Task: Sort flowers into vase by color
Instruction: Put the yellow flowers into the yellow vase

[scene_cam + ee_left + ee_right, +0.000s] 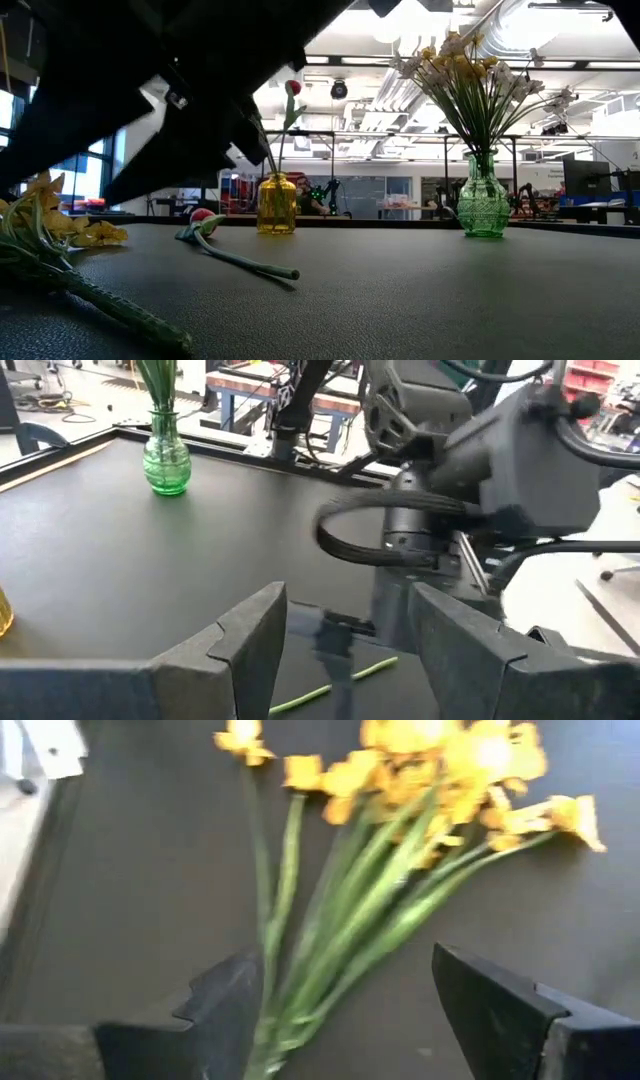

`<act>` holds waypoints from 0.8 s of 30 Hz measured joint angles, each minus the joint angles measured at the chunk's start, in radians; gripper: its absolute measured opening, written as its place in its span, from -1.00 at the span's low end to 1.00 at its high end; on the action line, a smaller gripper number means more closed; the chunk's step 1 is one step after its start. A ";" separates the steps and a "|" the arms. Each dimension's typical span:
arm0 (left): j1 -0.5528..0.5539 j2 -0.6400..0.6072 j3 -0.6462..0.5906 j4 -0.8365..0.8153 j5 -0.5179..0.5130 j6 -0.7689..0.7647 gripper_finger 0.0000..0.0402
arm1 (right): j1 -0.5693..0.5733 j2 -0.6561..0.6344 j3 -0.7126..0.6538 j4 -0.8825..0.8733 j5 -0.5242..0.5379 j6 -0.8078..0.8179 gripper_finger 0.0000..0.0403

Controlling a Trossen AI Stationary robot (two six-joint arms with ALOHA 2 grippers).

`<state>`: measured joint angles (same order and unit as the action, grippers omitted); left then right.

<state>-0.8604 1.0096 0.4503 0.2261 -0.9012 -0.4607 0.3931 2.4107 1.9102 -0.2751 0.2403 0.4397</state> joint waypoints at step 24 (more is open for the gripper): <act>-0.019 0.000 0.000 0.032 0.005 -0.006 -0.01 | 0.051 0.058 0.002 -0.094 0.107 0.102 -0.92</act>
<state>-0.8792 1.0096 0.4503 0.2584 -0.8963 -0.4671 0.4440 2.4685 1.9125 -0.3692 0.3469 0.5415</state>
